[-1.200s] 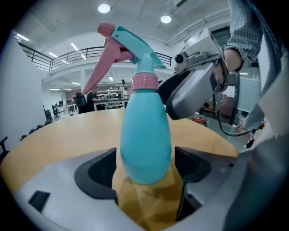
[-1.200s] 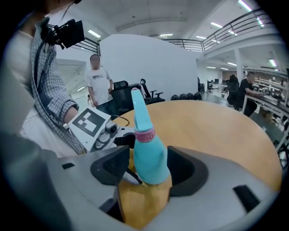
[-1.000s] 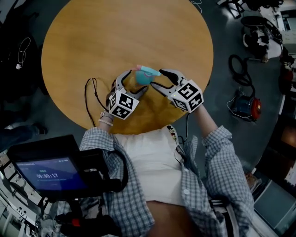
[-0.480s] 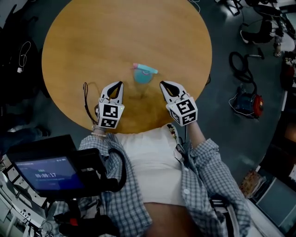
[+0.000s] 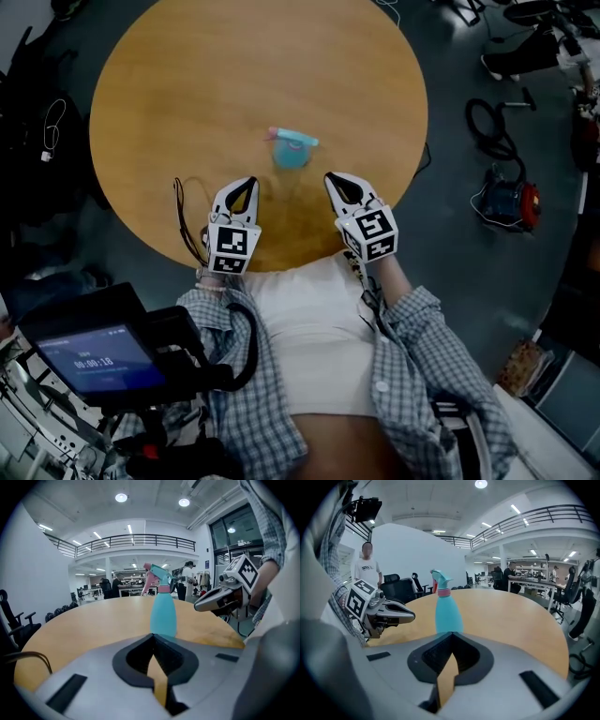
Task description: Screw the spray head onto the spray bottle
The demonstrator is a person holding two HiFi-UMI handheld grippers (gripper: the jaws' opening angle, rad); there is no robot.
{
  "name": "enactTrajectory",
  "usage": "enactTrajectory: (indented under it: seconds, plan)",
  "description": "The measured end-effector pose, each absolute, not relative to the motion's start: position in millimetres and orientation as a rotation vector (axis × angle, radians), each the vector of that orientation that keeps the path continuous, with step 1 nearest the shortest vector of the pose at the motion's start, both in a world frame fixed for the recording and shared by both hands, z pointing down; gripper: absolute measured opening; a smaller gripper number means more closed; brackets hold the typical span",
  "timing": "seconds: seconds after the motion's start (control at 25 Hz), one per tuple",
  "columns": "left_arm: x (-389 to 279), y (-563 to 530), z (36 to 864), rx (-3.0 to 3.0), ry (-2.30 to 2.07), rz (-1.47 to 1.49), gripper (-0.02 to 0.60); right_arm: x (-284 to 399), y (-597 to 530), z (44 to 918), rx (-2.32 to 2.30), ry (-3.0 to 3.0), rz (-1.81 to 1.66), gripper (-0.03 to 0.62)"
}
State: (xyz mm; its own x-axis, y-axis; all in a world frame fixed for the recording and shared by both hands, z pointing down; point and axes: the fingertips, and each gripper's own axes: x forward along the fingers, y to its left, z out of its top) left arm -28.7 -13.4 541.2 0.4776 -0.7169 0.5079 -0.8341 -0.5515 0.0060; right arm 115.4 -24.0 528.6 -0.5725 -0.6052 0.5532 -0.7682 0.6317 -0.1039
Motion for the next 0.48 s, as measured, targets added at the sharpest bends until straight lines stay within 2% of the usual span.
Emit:
enactTrajectory:
  seconds: [0.48]
  plan:
    - [-26.3,-13.2,545.7,2.463,-1.325,0.663,0.006,112.1,-18.0,530.2,1.016,-2.371,0.433,-0.006]
